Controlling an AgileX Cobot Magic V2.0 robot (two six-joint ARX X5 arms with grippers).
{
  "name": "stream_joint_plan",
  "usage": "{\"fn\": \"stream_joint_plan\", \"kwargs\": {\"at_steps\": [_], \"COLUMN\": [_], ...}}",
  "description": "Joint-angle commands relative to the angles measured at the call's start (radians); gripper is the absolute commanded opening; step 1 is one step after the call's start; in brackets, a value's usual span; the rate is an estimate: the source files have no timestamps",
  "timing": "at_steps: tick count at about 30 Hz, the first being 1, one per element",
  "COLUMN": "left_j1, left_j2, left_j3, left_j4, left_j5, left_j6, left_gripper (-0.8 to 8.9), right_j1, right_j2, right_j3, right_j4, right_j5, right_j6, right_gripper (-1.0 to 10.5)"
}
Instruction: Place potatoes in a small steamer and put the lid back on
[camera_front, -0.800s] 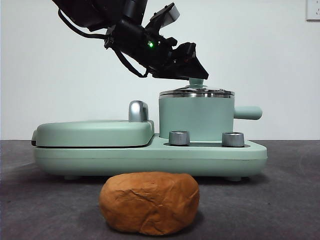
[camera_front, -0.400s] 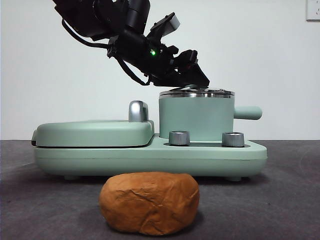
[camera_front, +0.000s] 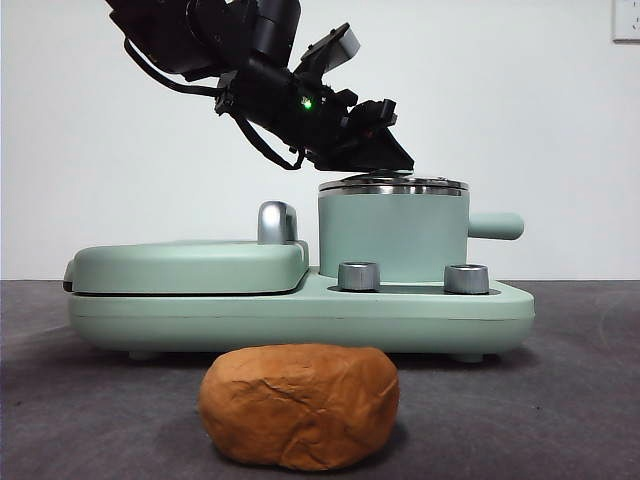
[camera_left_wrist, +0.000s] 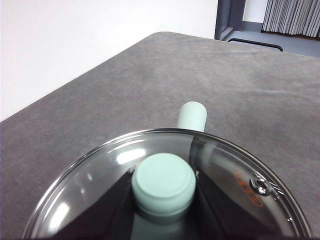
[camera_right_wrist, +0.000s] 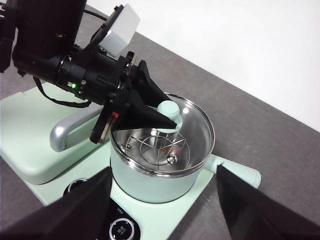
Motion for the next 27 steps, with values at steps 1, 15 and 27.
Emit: {"fn": "stream_joint_plan", "kwargs": {"at_steps": [1,15,27], "left_j1": [0.0,0.001,0.029], "left_j2": [0.025,-0.038,-0.254], "left_j3": [0.029,0.061,0.064], "left_j4": [0.007,0.007,-0.095], "left_j5": [-0.008,-0.009,-0.008], "left_j6": [-0.006,-0.027,-0.027], "left_gripper": [0.14,0.14,0.14], "right_j1": [0.005,0.005,0.005], "right_j2": [0.003,0.003,0.003], "right_j3": [0.021,0.021,0.021], "right_j4": [0.01,0.01,0.009], "right_j5": [0.0,0.0,-0.001], "right_j6": [0.017,0.017,0.017], "right_gripper": [3.3,3.3,3.3]}}
